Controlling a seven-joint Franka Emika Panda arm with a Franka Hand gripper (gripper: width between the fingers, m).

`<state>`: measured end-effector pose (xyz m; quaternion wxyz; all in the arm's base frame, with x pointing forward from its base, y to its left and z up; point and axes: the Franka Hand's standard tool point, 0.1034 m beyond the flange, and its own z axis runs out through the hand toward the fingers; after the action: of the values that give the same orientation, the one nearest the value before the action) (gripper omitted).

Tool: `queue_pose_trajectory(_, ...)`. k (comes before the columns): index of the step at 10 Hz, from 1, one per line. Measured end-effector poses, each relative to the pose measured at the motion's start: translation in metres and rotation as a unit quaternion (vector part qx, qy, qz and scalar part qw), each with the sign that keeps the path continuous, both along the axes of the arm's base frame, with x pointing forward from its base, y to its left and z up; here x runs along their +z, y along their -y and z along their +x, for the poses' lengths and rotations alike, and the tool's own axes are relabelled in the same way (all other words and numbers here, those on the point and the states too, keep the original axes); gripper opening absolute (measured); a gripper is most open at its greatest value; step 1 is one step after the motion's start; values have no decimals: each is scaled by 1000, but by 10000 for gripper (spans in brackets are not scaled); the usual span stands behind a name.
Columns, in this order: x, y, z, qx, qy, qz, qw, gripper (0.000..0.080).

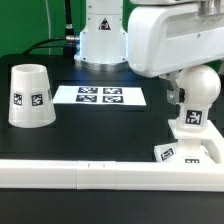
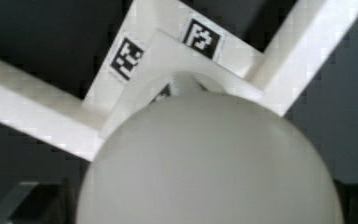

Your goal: Assemble lamp

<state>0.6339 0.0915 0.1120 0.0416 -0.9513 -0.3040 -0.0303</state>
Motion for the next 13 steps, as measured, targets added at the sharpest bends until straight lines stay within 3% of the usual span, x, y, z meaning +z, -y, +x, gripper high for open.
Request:
queue_pose_trajectory(3,0,1,0,144,12,-31,989,698)
queue_pose_trajectory(6,-1,2,-1,293,19,-50,955,698)
queue_pose_trajectory(10,0,0,1,441,26,-74,894,698)
queue_pose_trajectory(11,0,2,3,497,25,-86,863,698)
queue_pose_trajectory(12,0,4,3,512,23,-94,853,698)
queue_pose_trajectory(13,0,6,3,553,21,-98,827,698)
